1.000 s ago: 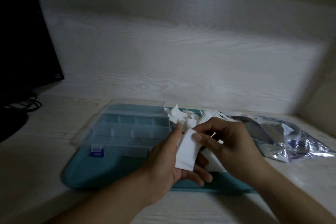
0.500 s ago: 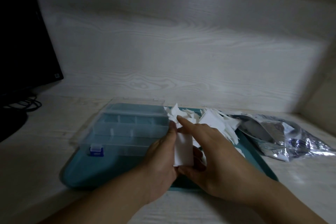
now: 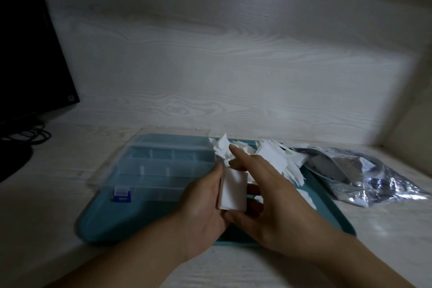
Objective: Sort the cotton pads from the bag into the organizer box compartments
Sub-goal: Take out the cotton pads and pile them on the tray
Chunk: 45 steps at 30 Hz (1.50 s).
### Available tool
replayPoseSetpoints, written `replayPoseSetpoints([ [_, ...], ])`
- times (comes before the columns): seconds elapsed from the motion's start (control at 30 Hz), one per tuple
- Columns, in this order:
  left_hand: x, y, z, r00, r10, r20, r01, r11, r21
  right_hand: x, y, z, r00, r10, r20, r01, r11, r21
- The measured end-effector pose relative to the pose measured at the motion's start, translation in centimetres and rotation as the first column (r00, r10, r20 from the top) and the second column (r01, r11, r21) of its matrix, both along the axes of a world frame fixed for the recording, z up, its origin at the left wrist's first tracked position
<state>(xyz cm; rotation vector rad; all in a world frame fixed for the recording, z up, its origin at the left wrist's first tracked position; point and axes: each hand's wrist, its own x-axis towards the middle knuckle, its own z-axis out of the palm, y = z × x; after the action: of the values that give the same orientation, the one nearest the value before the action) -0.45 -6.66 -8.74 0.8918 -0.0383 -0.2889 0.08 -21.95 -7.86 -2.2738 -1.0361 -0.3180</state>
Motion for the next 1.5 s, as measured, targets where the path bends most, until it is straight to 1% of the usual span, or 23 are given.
replayPoseSetpoints([
  [0.13, 0.2, -0.1, -0.3, 0.999, 0.035, 0.004, -0.036, 0.999, 0.034, 0.0, 0.0, 0.1, 0.998, -0.022, 0.054, 0.023, 1.000, -0.018],
  [0.3, 0.4, -0.1, -0.5, 0.997, 0.067, -0.024, -0.066, 0.997, 0.037, -0.1, 0.1, 0.1, 0.993, -0.038, 0.114, 0.045, 0.997, -0.055],
  [0.53, 0.3, -0.2, -0.3, 0.997, 0.045, -0.058, -0.046, 0.999, -0.007, -0.2, 0.1, 0.0, 0.995, -0.024, 0.098, 0.032, 0.997, -0.076],
  [0.63, 0.3, -0.2, -0.3, 0.998, 0.041, -0.053, -0.041, 0.999, -0.003, -0.2, 0.0, 0.1, 0.989, -0.035, 0.144, 0.049, 0.994, -0.094],
  [0.7, 0.3, -0.2, -0.2, 0.998, 0.027, -0.054, -0.028, 1.000, -0.010, -0.2, 0.1, 0.2, 0.986, -0.031, 0.164, 0.046, 0.995, -0.089],
  [0.9, -0.2, -0.2, 0.5, 0.996, -0.030, -0.085, 0.026, 0.998, -0.055, -0.1, -0.2, 0.3, 0.990, -0.017, 0.143, 0.027, 0.997, -0.068],
  [1.03, -0.2, -0.2, 0.3, 0.997, -0.017, -0.078, 0.016, 1.000, -0.005, 0.0, -0.2, 0.0, 0.986, -0.043, 0.163, 0.063, 0.991, -0.117],
  [1.13, 0.0, -0.1, 0.0, 0.998, 0.002, -0.060, 0.000, 1.000, 0.029, -0.3, -0.2, 0.4, 0.984, -0.036, 0.177, 0.058, 0.991, -0.124],
  [1.17, 0.0, 0.0, -0.1, 0.999, 0.000, -0.052, 0.001, 0.999, 0.035, -0.4, -0.3, 0.8, 0.987, -0.034, 0.159, 0.050, 0.994, -0.099],
  [1.2, -0.1, 0.0, -0.1, 0.999, -0.003, -0.039, 0.004, 0.999, 0.032, -0.2, -0.7, 1.2, 0.991, -0.048, 0.128, 0.053, 0.998, -0.041],
  [1.23, -0.1, 0.0, -0.1, 1.000, -0.009, -0.022, 0.009, 1.000, 0.026, 0.1, -1.2, 1.7, 0.992, -0.080, 0.096, 0.075, 0.996, 0.050],
  [1.3, -0.3, 0.1, 0.2, 1.000, -0.013, -0.025, 0.014, 0.999, 0.031, 1.4, -2.8, 2.5, 0.973, -0.218, 0.082, 0.194, 0.953, 0.233],
  [1.33, -0.4, 0.2, 0.2, 0.999, -0.011, -0.031, 0.012, 0.999, 0.039, 2.2, -3.7, 2.7, 0.947, -0.311, 0.079, 0.279, 0.921, 0.273],
  [1.37, -0.5, 0.2, 0.3, 0.999, -0.012, -0.032, 0.013, 0.999, 0.045, 3.1, -4.5, 2.8, 0.916, -0.396, 0.062, 0.367, 0.891, 0.267],
  [1.4, -0.6, 0.2, 0.4, 0.999, -0.010, -0.035, 0.011, 0.999, 0.052, 3.6, -5.1, 2.9, 0.889, -0.457, 0.043, 0.438, 0.873, 0.215],
  [1.43, -0.6, 0.2, 0.3, 0.999, 0.001, -0.040, 0.002, 0.998, 0.057, 3.9, -5.4, 2.8, 0.877, -0.479, 0.031, 0.472, 0.872, 0.129],
  [1.5, -0.7, 0.2, 0.4, 0.998, 0.030, -0.047, -0.027, 0.997, 0.067, 3.9, -5.4, 2.4, 0.900, -0.436, 0.009, 0.436, 0.898, -0.055],
])
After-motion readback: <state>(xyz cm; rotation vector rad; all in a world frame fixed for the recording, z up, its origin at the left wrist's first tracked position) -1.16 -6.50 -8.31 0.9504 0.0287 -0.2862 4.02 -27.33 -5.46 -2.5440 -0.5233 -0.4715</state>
